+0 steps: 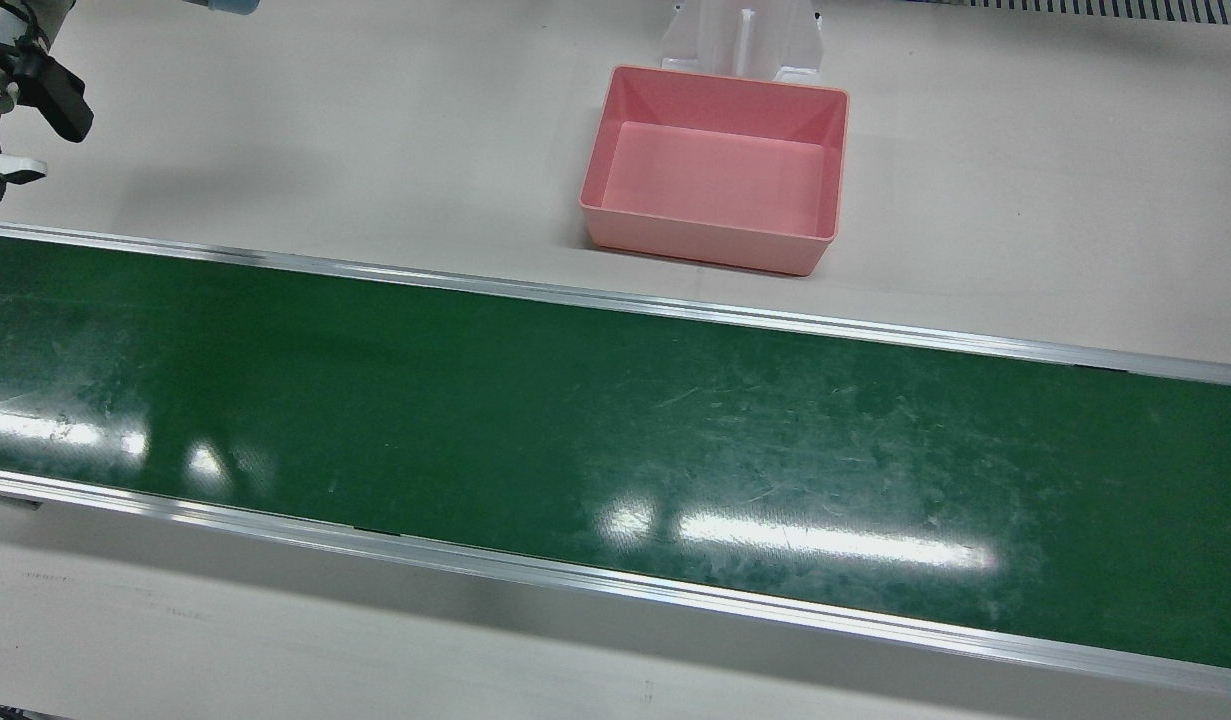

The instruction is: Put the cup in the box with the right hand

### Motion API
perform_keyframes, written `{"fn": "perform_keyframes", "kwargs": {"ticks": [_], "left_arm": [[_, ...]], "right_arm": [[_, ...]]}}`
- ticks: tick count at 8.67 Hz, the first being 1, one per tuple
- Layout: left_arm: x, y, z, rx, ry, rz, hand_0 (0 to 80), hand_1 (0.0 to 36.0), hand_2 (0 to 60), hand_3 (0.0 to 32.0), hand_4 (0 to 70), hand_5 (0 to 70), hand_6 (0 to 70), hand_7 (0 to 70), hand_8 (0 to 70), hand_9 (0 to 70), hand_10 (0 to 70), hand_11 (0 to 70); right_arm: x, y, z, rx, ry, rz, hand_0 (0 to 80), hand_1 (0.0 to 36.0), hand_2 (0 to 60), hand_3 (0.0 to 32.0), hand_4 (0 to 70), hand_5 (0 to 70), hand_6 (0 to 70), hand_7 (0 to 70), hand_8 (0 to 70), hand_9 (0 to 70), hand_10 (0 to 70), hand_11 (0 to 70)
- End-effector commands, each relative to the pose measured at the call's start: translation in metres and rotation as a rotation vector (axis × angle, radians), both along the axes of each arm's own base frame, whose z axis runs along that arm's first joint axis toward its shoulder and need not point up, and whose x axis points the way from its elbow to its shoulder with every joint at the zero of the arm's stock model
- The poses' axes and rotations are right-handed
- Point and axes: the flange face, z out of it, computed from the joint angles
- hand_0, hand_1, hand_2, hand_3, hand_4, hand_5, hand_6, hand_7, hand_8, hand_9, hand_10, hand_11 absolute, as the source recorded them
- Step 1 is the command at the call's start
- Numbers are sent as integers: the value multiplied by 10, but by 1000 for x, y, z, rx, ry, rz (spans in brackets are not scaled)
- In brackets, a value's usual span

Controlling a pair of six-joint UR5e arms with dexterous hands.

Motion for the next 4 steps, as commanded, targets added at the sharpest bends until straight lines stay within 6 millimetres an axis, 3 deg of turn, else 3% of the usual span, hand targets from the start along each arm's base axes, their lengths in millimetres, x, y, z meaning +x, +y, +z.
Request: {"fn": "perform_keyframes", "kwargs": {"ticks": [1, 2, 3, 4], "left_arm": [[0, 0, -1, 2, -1, 0, 0, 0, 0, 0, 0, 0, 0, 0, 0, 0, 0, 0], [0, 0, -1, 1, 0, 0, 0, 0, 0, 0, 0, 0, 0, 0, 0, 0, 0, 0], [0, 0, -1, 1, 0, 0, 0, 0, 0, 0, 0, 0, 0, 0, 0, 0, 0, 0], [0, 0, -1, 1, 0, 0, 0, 0, 0, 0, 0, 0, 0, 0, 0, 0, 0, 0]], "right_arm": [[-1, 0, 2, -3, 2, -2, 455, 11, 13, 0, 214, 16, 17, 68, 17, 41, 0, 0], [-2, 0, 3, -6, 3, -2, 435, 26, 47, 0, 198, 15, 19, 76, 18, 46, 0, 5], [-3, 0, 4, -7, 5, -3, 459, 0, 0, 0, 239, 14, 21, 86, 20, 51, 1, 6], [-3, -1, 7, -13, 7, -3, 451, 8, 16, 0, 233, 14, 23, 94, 23, 57, 2, 7]]}}
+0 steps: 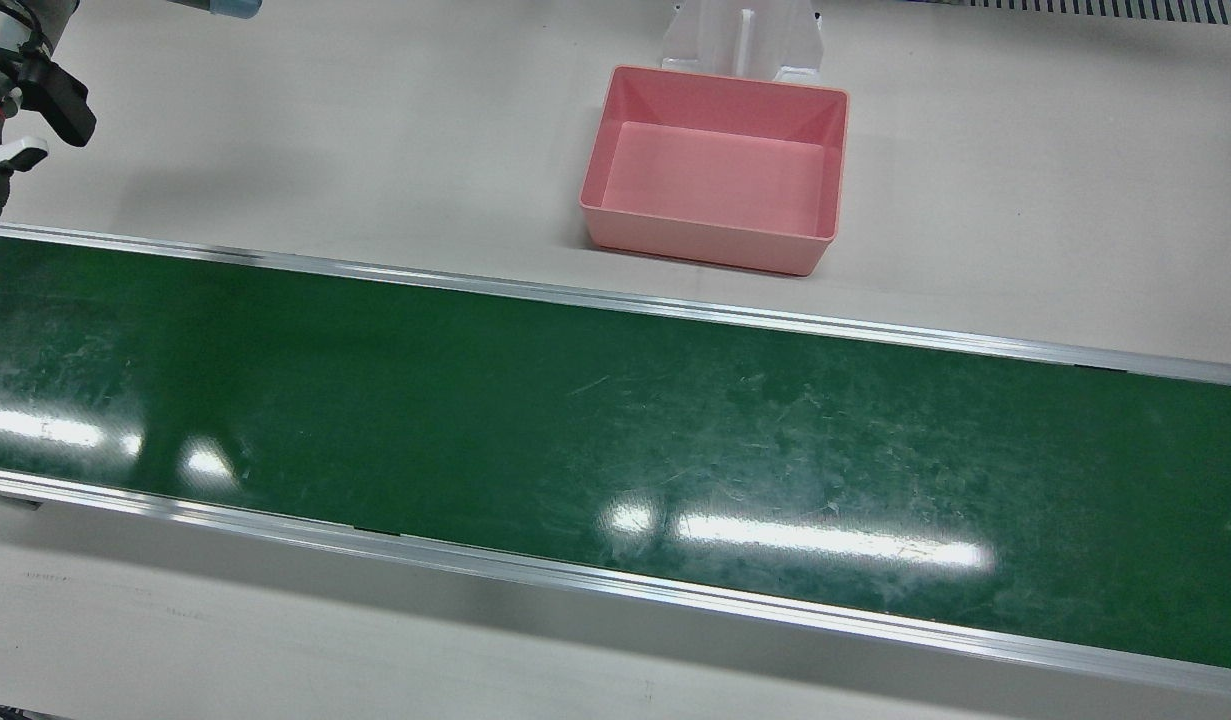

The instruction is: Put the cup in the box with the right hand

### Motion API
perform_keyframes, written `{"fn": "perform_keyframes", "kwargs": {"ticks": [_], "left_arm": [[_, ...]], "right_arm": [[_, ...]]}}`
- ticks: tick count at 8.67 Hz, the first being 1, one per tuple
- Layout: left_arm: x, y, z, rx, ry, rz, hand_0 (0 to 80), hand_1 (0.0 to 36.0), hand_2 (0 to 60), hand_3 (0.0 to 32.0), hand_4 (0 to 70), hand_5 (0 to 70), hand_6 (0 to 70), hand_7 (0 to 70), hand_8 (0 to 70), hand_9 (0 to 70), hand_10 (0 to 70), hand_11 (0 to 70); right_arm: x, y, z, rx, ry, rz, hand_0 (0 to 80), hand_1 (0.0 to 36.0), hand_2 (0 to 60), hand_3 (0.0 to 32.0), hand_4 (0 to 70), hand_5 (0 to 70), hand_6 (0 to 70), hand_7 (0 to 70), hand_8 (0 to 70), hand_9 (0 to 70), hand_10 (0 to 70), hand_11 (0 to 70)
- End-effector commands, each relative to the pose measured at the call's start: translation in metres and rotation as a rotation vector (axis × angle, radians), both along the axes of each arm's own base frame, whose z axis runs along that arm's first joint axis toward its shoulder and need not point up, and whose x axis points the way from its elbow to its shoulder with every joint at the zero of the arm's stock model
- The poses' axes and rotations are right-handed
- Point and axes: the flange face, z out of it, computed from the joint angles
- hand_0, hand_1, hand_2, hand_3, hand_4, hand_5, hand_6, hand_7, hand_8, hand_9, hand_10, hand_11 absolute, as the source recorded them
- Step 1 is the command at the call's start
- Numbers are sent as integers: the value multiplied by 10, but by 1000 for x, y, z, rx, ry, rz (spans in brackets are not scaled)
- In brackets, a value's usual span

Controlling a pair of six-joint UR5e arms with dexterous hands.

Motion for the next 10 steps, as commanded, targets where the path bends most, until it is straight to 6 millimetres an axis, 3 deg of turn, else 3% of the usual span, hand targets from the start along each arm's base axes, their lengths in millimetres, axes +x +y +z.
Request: {"fn": "perform_keyframes", "kwargs": {"ticks": [1, 4, 7, 8, 10], "left_arm": [[0, 0, 0, 0, 0, 0, 0, 0, 0, 0, 0, 0, 0, 0, 0, 0, 0, 0], [0, 0, 0, 0, 0, 0, 0, 0, 0, 0, 0, 0, 0, 0, 0, 0, 0, 0], [0, 0, 0, 0, 0, 0, 0, 0, 0, 0, 0, 0, 0, 0, 0, 0, 0, 0], [0, 0, 0, 0, 0, 0, 0, 0, 0, 0, 0, 0, 0, 0, 0, 0, 0, 0], [0, 0, 0, 0, 0, 0, 0, 0, 0, 0, 0, 0, 0, 0, 0, 0, 0, 0]], "right_arm": [[-1, -1, 5, -10, 4, -1, 451, 10, 16, 0, 233, 15, 24, 99, 24, 61, 3, 10], [-1, -2, 5, -9, 4, -1, 459, 10, 0, 0, 256, 16, 27, 112, 28, 71, 7, 16], [-1, -1, 5, -10, 4, 1, 419, 54, 102, 0, 194, 17, 29, 120, 30, 76, 10, 20], [-1, -2, 5, -9, 4, 1, 461, 7, 0, 0, 255, 16, 30, 124, 30, 76, 10, 20], [-1, -2, 5, -9, 4, -1, 445, 26, 38, 0, 235, 16, 30, 125, 29, 76, 10, 20]]}}
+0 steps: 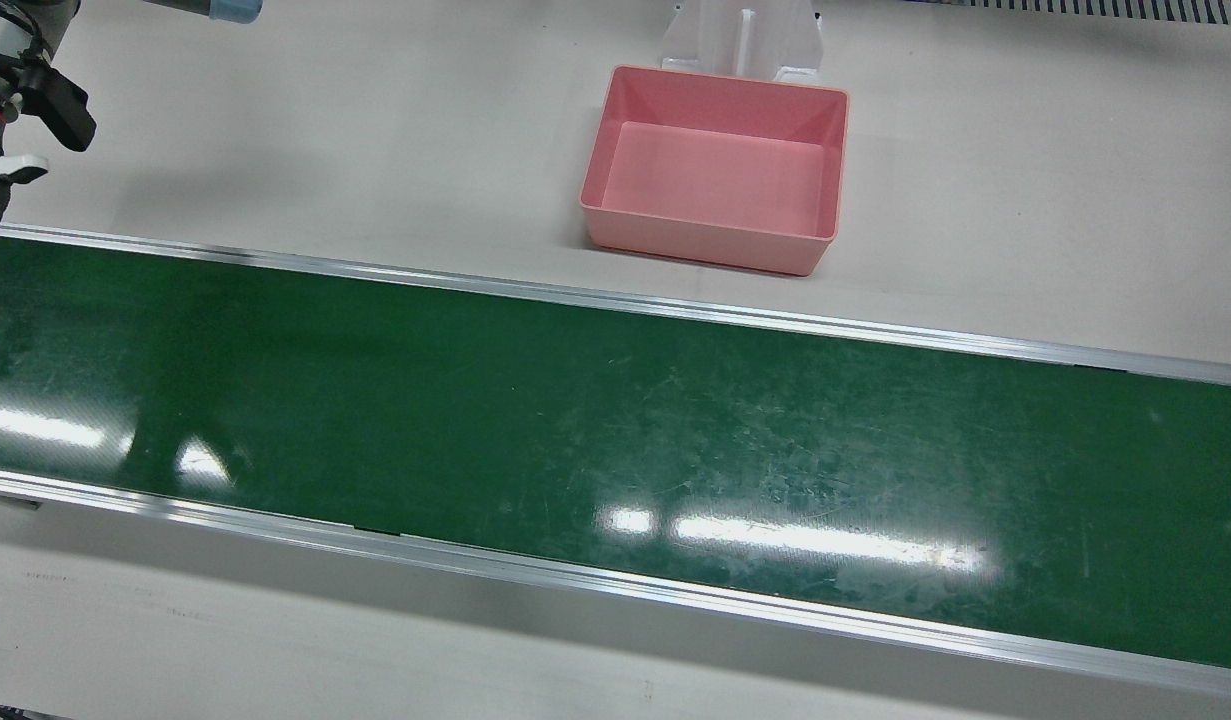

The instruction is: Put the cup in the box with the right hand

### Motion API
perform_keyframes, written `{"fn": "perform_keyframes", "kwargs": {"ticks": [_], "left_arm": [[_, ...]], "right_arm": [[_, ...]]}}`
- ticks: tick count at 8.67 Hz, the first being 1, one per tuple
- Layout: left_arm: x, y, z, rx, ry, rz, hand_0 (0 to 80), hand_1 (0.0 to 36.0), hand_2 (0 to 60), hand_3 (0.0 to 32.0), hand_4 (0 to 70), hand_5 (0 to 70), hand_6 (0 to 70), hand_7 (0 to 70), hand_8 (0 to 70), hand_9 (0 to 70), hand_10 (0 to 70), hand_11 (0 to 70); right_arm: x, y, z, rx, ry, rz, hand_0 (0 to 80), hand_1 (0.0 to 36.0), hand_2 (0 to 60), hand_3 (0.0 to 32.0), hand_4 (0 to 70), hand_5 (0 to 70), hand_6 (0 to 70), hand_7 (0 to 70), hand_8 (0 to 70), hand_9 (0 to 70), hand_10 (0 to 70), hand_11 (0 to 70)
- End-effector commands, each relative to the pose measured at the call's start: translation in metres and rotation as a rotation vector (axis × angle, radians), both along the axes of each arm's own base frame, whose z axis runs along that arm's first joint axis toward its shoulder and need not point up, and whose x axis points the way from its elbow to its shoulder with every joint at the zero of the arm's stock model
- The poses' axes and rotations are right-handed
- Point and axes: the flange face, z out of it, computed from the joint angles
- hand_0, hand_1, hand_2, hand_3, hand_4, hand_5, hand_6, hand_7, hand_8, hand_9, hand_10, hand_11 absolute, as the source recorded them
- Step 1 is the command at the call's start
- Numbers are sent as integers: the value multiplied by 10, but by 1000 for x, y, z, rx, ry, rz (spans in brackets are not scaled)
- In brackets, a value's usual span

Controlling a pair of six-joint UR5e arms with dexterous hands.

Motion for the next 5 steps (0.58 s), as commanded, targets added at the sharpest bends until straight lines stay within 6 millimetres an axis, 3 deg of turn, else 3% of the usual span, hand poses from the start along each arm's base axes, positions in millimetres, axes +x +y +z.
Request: {"fn": "perform_keyframes", "kwargs": {"ticks": [1, 3, 4, 5], "left_arm": [[0, 0, 0, 0, 0, 0, 0, 0, 0, 0, 0, 0, 0, 0, 0, 0, 0, 0], [0, 0, 0, 1, -1, 0, 0, 0, 0, 0, 0, 0, 0, 0, 0, 0, 0, 0], [0, 0, 0, 0, 0, 0, 0, 0, 0, 0, 0, 0, 0, 0, 0, 0, 0, 0], [0, 0, 0, 0, 0, 0, 0, 0, 0, 0, 0, 0, 0, 0, 0, 0, 0, 0]], "right_arm": [[1, 0, 0, 1, 0, 2, 451, 19, 19, 0, 247, 16, 29, 123, 29, 76, 10, 21], [2, 0, 0, 0, -3, 4, 440, 26, 43, 0, 224, 16, 29, 122, 28, 75, 12, 22], [2, 0, 0, 0, -3, 4, 425, 37, 67, 0, 168, 18, 29, 123, 26, 73, 15, 28], [2, 0, 0, -1, -3, 3, 439, 18, 22, 0, 180, 18, 29, 119, 21, 65, 16, 30]]}}
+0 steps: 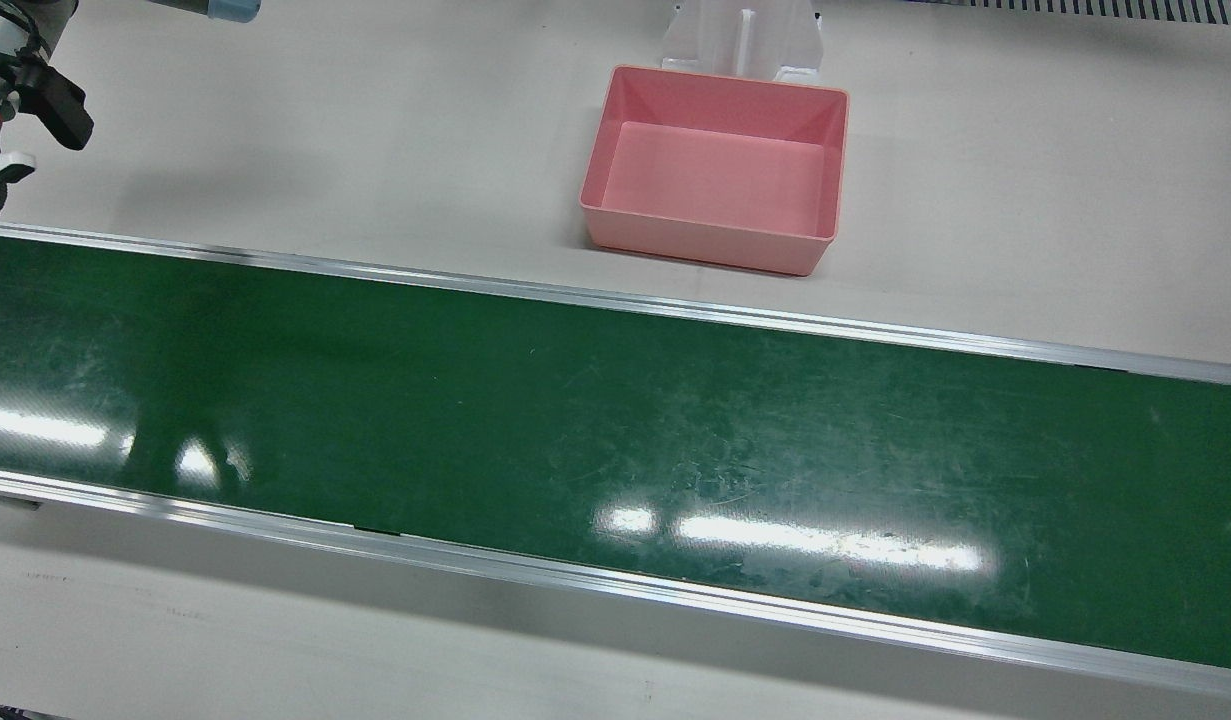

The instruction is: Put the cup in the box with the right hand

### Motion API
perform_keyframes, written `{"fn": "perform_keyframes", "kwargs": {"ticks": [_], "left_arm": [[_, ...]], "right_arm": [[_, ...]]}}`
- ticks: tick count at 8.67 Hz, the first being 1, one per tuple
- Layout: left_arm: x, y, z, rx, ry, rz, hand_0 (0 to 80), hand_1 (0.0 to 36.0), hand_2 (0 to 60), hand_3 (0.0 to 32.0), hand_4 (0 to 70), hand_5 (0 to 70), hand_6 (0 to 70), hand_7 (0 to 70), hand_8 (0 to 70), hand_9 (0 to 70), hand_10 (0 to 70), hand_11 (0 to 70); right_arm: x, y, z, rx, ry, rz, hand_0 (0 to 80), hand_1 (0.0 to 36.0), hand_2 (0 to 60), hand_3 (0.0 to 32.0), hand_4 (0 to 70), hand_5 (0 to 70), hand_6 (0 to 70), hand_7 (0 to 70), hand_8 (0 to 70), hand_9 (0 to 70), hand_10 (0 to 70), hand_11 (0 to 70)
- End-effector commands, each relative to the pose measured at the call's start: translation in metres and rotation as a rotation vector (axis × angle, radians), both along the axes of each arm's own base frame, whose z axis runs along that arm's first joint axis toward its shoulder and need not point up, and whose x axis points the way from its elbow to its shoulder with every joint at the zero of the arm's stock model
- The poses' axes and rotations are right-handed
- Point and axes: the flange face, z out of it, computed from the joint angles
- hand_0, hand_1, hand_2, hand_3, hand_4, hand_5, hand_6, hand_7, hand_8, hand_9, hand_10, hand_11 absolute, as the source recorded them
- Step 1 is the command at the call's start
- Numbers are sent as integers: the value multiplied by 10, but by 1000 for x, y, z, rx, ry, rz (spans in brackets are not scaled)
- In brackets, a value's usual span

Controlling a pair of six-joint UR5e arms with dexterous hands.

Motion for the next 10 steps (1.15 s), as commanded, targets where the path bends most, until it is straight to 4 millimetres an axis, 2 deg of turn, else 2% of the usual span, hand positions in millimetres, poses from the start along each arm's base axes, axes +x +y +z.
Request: {"fn": "perform_keyframes", "kwargs": {"ticks": [1, 2, 3, 4, 6, 7, 9, 10], "left_arm": [[0, 0, 0, 0, 1, 0, 0, 0, 0, 0, 0, 0, 0, 0, 0, 0, 0, 0], [0, 0, 0, 0, 1, 0, 0, 0, 0, 0, 0, 0, 0, 0, 0, 0, 0, 0], [0, 0, 0, 0, 1, 0, 0, 0, 0, 0, 0, 0, 0, 0, 0, 0, 0, 0], [0, 0, 0, 0, 1, 0, 0, 0, 0, 0, 0, 0, 0, 0, 0, 0, 0, 0], [1, 0, 0, 0, 1, 2, 0, 0, 0, 0, 0, 0, 0, 0, 0, 0, 0, 0], [0, 0, 0, 0, 1, 0, 0, 0, 0, 0, 0, 0, 0, 0, 0, 0, 0, 0], [0, 0, 0, 0, 1, 0, 0, 0, 0, 0, 0, 0, 0, 0, 0, 0, 0, 0], [0, 0, 0, 0, 1, 0, 0, 0, 0, 0, 0, 0, 0, 0, 0, 0, 0, 0]], "right_arm": [[0, 0, 1, -1, 0, -1, 437, 17, 22, 0, 175, 18, 29, 117, 22, 65, 20, 36], [0, 0, 1, -1, 0, -1, 422, 25, 46, 0, 175, 18, 29, 123, 23, 69, 21, 37], [0, 0, 1, -1, 2, -1, 422, 24, 46, 0, 182, 17, 30, 123, 22, 68, 22, 38], [-1, 0, 1, -3, 2, -2, 399, 41, 92, 0, 165, 16, 30, 125, 24, 70, 23, 39], [-1, 0, 1, -3, 2, -2, 432, 14, 23, 0, 216, 16, 32, 134, 25, 74, 24, 40], [-1, 0, 1, -2, 4, -2, 420, 23, 48, 0, 208, 16, 32, 134, 26, 75, 24, 40], [-2, 0, 2, -4, 4, -4, 444, 5, 0, 0, 236, 16, 32, 136, 27, 77, 25, 41], [-2, 0, 1, -1, 3, -4, 409, 32, 72, 0, 201, 16, 33, 137, 28, 78, 25, 41]]}}
